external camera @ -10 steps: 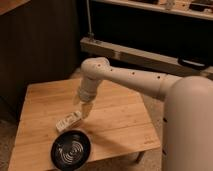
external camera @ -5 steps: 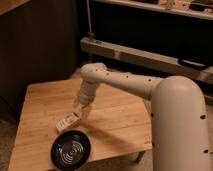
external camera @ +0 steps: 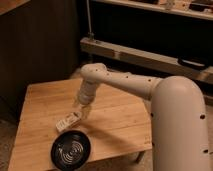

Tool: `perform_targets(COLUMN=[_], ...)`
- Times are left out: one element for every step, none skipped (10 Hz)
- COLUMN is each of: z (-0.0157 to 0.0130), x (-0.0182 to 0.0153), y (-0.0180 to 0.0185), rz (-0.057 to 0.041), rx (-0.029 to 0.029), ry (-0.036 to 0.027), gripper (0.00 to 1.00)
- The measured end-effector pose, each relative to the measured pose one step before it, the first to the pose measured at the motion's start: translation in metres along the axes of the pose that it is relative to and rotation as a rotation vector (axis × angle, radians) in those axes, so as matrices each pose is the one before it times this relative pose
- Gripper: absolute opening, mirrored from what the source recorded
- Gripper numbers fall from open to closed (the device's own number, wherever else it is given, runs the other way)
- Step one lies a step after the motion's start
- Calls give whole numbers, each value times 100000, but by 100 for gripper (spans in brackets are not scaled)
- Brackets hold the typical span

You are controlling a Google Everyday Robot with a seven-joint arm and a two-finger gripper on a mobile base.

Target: Place the bottle in the ceramic bowl

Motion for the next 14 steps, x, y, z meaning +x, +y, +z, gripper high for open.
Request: perform_targets(z=[179, 191, 387, 393, 465, 278, 536, 224, 220, 193, -18, -26, 145, 347], x=[125, -80, -258, -90, 469, 24, -246, 85, -81, -172, -148, -190, -105, -213], y=[-575, -728, -1387, -1323, -544, -409, -267, 286, 207, 753, 696, 672, 774, 788], rz=[-3293, -3495, -7283, -8392, -6103, -2706, -3641, -1703, -978, -138, 486, 481, 724, 986], rx=[1767, 1104, 1342, 574, -984, -513, -2560, -2097, -1548, -2904, -1739, -1498, -1691, -1398], ry=[957, 820, 1317, 1934, 1627, 83, -114, 225, 11, -147, -33, -179, -118, -28], gripper=[65, 65, 65, 65, 65, 65, 65, 65, 65, 65, 65, 65, 65, 65])
